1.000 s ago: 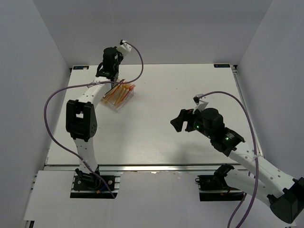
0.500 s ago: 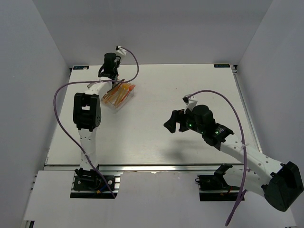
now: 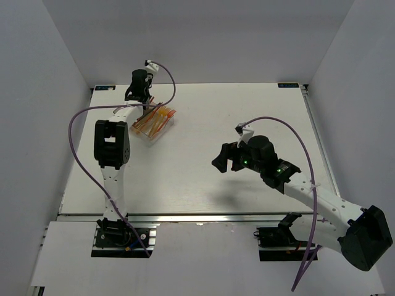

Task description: Sort the eating utensils into containers

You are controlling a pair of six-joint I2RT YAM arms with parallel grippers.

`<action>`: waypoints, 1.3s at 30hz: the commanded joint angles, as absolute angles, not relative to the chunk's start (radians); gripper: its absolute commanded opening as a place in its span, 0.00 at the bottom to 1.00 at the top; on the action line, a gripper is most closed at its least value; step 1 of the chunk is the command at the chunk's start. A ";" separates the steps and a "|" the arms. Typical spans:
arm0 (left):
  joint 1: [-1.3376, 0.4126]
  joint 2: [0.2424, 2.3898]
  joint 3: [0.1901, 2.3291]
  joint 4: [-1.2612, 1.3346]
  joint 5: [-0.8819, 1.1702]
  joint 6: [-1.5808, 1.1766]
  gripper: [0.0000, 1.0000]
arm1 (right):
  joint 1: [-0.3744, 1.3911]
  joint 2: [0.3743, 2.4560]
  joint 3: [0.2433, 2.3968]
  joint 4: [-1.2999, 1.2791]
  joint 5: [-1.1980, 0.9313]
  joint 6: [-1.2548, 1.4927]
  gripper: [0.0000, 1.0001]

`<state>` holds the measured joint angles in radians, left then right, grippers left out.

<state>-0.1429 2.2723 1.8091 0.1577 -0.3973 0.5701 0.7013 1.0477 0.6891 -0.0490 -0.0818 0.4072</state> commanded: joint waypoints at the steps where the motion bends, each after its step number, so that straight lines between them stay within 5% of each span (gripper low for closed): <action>1: -0.141 2.283 1.822 0.164 -0.399 0.548 0.24 | 0.698 1.051 0.698 -0.011 -0.091 0.387 0.89; 4: -0.143 2.286 1.822 0.161 -0.397 0.548 0.27 | 0.698 1.054 0.698 -0.011 -0.092 0.387 0.89; 8: -0.141 2.264 1.795 0.175 -0.403 0.540 0.53 | 0.698 1.055 0.696 0.015 -0.091 0.385 0.89; 14: -0.143 2.200 1.773 0.163 -0.407 0.482 0.61 | 0.698 1.054 0.704 0.012 -0.098 0.385 0.89; 22: -0.143 2.014 1.807 0.072 -0.433 0.326 0.98 | 0.698 1.040 0.712 0.002 -0.087 0.390 0.89; 31: -0.143 1.853 1.974 -0.358 -0.457 -0.151 0.98 | 0.693 1.011 0.840 -0.190 0.113 0.356 0.89; 39: -0.143 1.243 1.292 -0.396 -0.380 -0.387 0.98 | 0.690 0.813 0.920 -0.448 0.563 0.333 0.89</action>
<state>-0.1432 1.4353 1.4986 -0.3172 -0.4179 -0.2741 0.6949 0.8829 0.8680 -0.3206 0.3466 0.3611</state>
